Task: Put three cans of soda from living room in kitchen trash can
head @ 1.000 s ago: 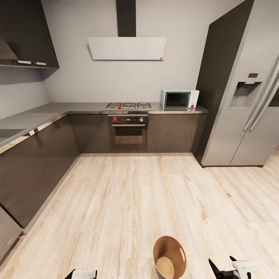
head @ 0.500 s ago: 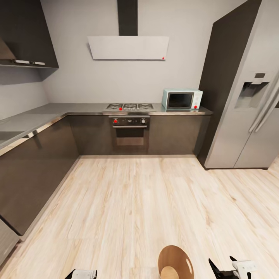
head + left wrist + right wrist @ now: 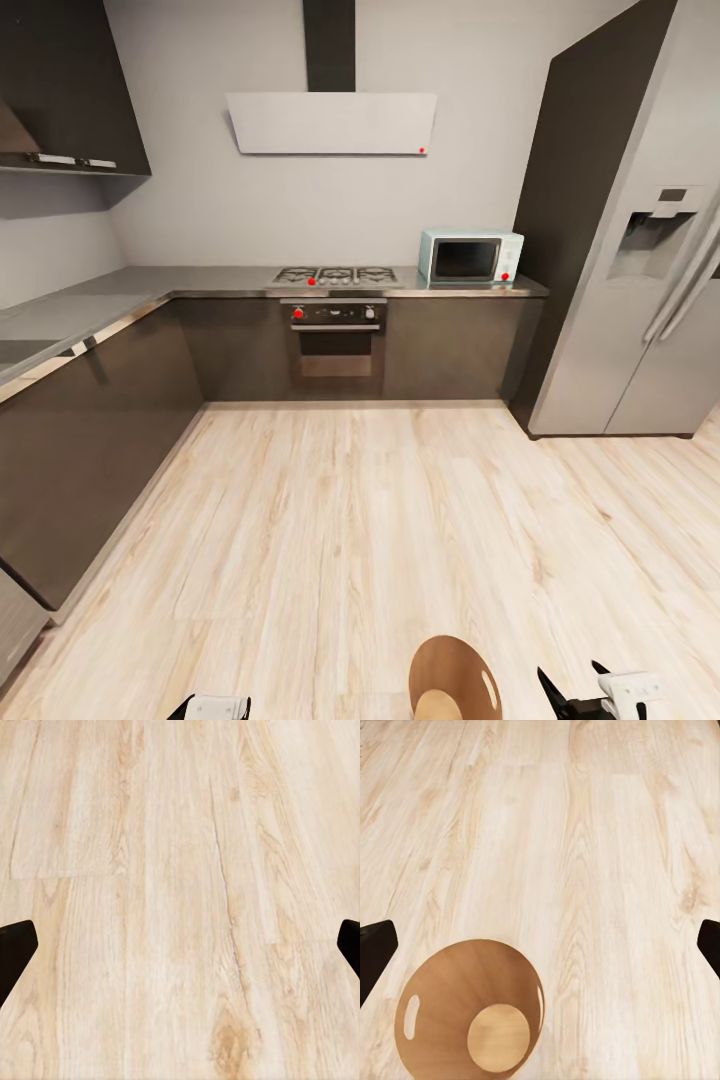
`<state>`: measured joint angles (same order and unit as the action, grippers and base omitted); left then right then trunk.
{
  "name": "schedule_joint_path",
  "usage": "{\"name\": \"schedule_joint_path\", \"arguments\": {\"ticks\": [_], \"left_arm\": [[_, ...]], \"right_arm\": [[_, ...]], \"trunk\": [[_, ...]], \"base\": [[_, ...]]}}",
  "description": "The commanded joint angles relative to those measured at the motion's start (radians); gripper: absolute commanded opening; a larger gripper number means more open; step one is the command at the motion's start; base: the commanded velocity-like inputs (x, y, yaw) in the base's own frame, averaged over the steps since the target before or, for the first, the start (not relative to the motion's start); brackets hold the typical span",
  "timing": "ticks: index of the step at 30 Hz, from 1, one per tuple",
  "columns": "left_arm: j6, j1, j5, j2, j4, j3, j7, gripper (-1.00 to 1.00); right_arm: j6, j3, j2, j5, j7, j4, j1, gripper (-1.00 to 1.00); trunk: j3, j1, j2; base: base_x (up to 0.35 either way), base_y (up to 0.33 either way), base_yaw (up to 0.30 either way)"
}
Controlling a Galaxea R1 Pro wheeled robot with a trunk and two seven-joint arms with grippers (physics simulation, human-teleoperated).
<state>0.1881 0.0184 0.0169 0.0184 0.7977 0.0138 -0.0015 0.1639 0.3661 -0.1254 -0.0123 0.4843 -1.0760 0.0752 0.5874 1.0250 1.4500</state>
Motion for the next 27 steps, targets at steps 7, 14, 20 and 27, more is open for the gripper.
{"name": "schedule_joint_path", "arguments": {"ticks": [7, 14, 20, 27], "left_arm": [[-0.001, 0.0, 0.001, 0.0, 0.0, 0.0, 0.0, 1.0], [-0.001, 0.0, 0.002, 0.0, 0.0, 0.0, -0.003, 1.0], [-0.001, 0.0, 0.0, 0.0, 0.0, 0.0, -0.007, 1.0], [-0.001, 0.0, -0.003, 0.0, 0.0, 0.0, -0.008, 1.0]], "right_arm": [[-0.127, -0.022, -0.001, -0.004, 0.0, -0.042, -0.012, 1.0], [-0.587, -0.11, 0.0, -0.133, -0.062, -0.079, -0.22, 1.0], [-0.899, -0.175, 0.0, -0.228, -0.121, -0.053, -0.427, 1.0], [-1.096, -0.204, -0.001, -0.242, -0.13, 0.021, -0.577, 1.0]], "trunk": [[0.0, 0.0, 0.0], [0.0, 0.0, 0.0], [0.0, 0.0, 0.0], [0.0, 0.0, 0.0]], "base": [[0.0, 0.0, 0.0], [0.0, 0.0, 0.0], [0.0, 0.0, 0.0], [0.0, 0.0, 0.0]]}}
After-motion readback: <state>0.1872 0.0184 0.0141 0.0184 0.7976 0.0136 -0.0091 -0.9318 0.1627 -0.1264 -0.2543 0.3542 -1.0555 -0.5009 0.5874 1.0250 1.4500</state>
